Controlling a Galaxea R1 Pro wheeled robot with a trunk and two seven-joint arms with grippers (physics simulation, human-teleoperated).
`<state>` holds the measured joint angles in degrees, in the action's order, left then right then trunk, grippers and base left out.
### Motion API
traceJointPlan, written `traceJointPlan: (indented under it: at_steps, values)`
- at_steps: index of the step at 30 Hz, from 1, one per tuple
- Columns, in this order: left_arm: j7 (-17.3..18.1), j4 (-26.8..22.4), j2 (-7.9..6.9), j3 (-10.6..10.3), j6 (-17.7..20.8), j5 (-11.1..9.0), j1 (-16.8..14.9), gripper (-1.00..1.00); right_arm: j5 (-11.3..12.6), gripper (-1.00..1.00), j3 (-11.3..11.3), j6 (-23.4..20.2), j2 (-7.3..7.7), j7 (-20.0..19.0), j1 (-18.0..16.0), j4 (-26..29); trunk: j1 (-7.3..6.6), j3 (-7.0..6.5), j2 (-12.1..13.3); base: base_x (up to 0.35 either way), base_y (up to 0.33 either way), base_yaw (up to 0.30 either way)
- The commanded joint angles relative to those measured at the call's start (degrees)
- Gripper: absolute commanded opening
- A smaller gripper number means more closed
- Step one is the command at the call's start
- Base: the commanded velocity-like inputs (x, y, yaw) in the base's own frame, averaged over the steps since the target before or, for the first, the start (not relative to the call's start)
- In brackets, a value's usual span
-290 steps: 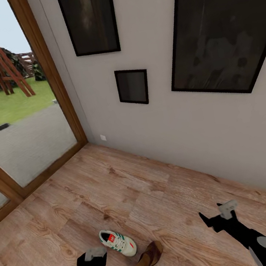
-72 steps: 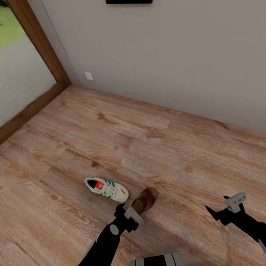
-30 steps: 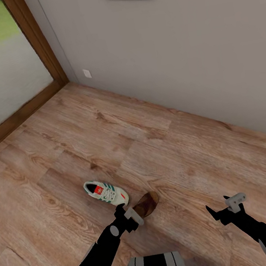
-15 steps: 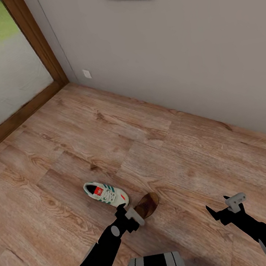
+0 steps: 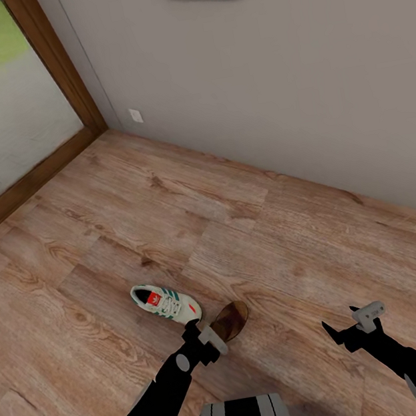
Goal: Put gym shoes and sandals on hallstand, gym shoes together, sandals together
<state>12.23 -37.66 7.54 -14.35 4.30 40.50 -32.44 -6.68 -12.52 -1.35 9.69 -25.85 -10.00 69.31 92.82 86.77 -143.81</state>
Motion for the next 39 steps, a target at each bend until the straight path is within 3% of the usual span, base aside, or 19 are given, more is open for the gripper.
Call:
traceJointPlan:
  at_steps: [1,6,26,31,39]
  values:
    - [0.27,-0.15,0.00,-0.04,0.31,0.37,0.00,1.00,-0.52,1.00,-0.13,-0.14,-0.03,-0.34,-0.02,0.10,0.02,0.26,-0.03,0.000,0.000,0.000]
    - [0.32,-0.14,0.02,-0.06,0.42,0.37,0.08,1.00,-0.52,1.00,-0.13,-0.14,-0.03,-0.34,-0.02,0.12,0.15,1.58,-0.09,0.000,0.000,0.000]
    - [0.27,-0.14,-0.20,-0.32,0.36,0.76,0.27,1.00,-0.52,1.00,-0.16,-0.14,-0.03,-0.34,-0.02,0.12,0.15,2.04,-0.09,0.000,0.000,0.000]
    - [0.24,-0.19,-0.29,-0.40,0.40,0.80,0.27,1.00,-0.52,1.00,-0.14,-0.14,-0.03,-0.34,-0.02,0.12,0.27,3.52,-0.16,0.000,0.000,0.000]
    - [-2.12,-0.22,-0.33,-0.42,0.60,0.81,0.26,1.00,-0.52,1.00,-0.13,-0.14,-0.03,-0.34,-0.02,0.12,0.27,3.77,-0.16,0.000,0.000,0.000]
